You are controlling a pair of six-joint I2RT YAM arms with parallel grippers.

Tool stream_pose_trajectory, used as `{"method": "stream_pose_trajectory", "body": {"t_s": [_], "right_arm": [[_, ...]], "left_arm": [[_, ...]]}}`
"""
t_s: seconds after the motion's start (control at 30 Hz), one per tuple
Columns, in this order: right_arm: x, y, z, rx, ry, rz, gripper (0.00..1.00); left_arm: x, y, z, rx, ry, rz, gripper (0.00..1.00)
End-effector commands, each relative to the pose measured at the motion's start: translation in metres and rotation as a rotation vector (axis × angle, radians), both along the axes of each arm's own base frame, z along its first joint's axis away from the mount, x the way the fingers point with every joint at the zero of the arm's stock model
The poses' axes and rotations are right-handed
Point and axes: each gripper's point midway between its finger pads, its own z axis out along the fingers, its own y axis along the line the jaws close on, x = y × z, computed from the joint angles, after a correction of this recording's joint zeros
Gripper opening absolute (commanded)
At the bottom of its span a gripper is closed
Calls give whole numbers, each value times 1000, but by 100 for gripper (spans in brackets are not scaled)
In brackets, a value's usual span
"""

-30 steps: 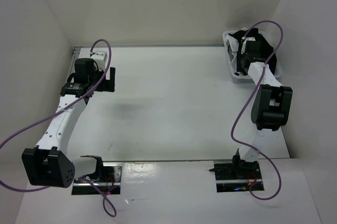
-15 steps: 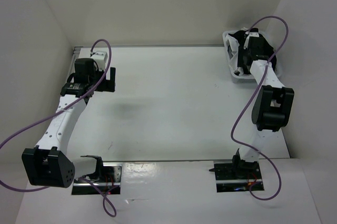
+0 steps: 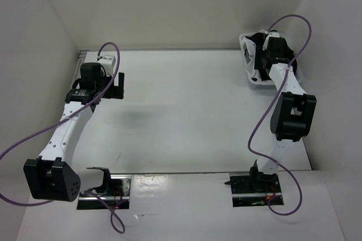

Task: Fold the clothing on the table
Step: Grab the skirt from the pile

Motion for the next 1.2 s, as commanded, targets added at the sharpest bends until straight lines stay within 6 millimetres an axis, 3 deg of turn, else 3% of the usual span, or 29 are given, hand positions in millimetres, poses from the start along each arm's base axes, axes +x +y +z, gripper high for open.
{"method": "stream_pose_trajectory", "body": {"t_s": [0.0,0.17,0.8,1.13,1.17], "right_arm": [[14,-4,23,2,-78,-10,61],[14,-6,24,-11,-75,-12,53],[5,-3,0,-26,16,31,46],[-3,4,-34,-31,127,88,35],[-2,6,-39,-22,136,97,30]], "left_arm": [[3,-5,0,4,-7,-43,99],[1,-5,-1,4,2,-43,99],[1,-8,-1,-7,3,-57,99],[2,-8,-4,-7,12,-57,99],[2,-8,-4,-7,12,-57,99]]}}
